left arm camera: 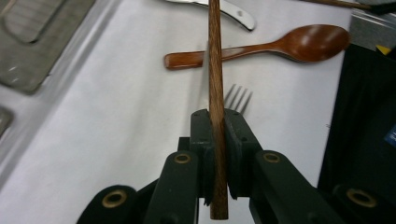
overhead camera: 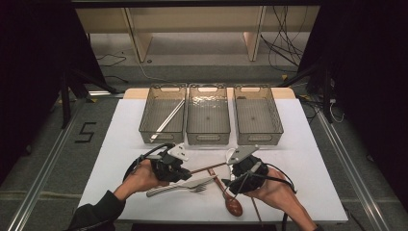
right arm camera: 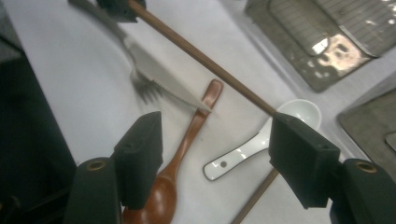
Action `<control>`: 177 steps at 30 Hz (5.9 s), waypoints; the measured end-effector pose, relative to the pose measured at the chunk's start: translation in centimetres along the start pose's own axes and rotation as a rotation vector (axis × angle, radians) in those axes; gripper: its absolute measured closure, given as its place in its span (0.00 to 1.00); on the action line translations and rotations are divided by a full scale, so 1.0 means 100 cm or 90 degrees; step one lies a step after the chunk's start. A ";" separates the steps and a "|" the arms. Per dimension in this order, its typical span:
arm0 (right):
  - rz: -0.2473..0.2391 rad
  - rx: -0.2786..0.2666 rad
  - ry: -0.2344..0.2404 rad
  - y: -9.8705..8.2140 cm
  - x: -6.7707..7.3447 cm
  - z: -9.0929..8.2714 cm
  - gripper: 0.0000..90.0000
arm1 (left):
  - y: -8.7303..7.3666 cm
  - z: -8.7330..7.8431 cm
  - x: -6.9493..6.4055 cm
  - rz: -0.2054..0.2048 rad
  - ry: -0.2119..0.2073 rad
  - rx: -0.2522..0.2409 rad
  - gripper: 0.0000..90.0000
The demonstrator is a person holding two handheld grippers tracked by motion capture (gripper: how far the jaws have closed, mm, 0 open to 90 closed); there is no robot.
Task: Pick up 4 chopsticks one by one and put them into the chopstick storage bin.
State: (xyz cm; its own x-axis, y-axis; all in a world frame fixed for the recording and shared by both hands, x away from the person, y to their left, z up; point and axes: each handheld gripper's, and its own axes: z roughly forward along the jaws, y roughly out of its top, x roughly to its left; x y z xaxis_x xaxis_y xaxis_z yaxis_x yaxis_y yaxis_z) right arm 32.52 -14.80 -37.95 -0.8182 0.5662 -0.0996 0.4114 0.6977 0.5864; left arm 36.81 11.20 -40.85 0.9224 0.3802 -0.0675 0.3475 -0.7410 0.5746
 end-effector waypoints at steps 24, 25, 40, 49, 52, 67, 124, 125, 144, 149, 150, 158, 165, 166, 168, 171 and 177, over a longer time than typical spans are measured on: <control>0.151 0.066 -0.025 -0.053 -0.028 0.005 0.29 | -0.012 -0.037 0.034 -0.099 0.098 -0.084 0.92; 0.152 0.072 -0.023 -0.054 -0.028 0.006 0.29 | -0.012 -0.039 0.036 -0.102 0.100 -0.086 0.92; 0.152 0.093 -0.025 -0.061 -0.027 0.010 0.29 | -0.017 -0.058 0.069 -0.161 0.151 -0.117 0.92; 0.162 0.093 -0.027 -0.062 -0.027 0.010 0.27 | -0.017 -0.068 0.097 -0.217 0.191 -0.137 0.92; 0.159 0.097 -0.026 -0.063 -0.027 0.010 0.27 | -0.014 -0.070 0.106 -0.231 0.201 -0.140 0.92; 0.157 0.099 -0.022 -0.063 -0.026 0.010 0.27 | -0.013 -0.059 0.151 -0.307 0.243 -0.112 0.92; 0.144 0.226 -0.016 -0.060 -0.026 0.032 0.43 | -0.032 -0.058 0.092 -0.291 0.196 -0.175 0.28; 0.146 0.233 -0.016 -0.059 -0.026 0.033 0.44 | -0.033 -0.058 0.089 -0.288 0.191 -0.183 0.27; 0.134 0.303 0.007 -0.052 -0.034 0.054 0.62 | -0.043 -0.053 0.047 -0.243 0.157 -0.186 0.25; 0.122 0.320 0.001 -0.051 -0.033 0.057 0.69 | -0.050 -0.047 0.039 -0.237 0.153 -0.164 0.25; 0.121 0.323 0.000 -0.051 -0.033 0.057 0.70 | -0.050 -0.045 0.037 -0.236 0.155 -0.160 0.25; 0.124 0.342 0.001 -0.054 -0.040 0.057 0.82 | -0.051 -0.044 0.035 -0.228 0.155 -0.149 0.26; 0.138 0.357 0.003 -0.055 -0.047 0.056 0.89 | -0.050 -0.042 0.033 -0.223 0.153 -0.147 0.26; 0.141 0.360 0.002 -0.055 -0.047 0.057 0.89 | -0.050 -0.042 0.033 -0.221 0.152 -0.145 0.26; 0.146 0.365 0.002 -0.055 -0.048 0.057 0.90 | -0.050 -0.042 0.033 -0.221 0.152 -0.144 0.26; 0.153 0.370 -0.003 -0.055 -0.051 0.056 0.92 | -0.050 -0.042 0.032 -0.219 0.152 -0.144 0.26; 0.158 0.374 -0.005 -0.061 -0.059 0.053 0.95 | -0.050 -0.039 0.031 -0.215 0.148 -0.138 0.26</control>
State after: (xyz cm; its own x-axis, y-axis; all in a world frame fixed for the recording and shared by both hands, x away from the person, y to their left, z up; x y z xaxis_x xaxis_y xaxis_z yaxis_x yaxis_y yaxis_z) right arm 36.98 -20.04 -45.17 -0.6686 0.7432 -0.0249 0.7414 0.6688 0.0542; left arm 37.32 18.26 -40.74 0.6928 0.7128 -0.1093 0.5554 -0.4307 0.7114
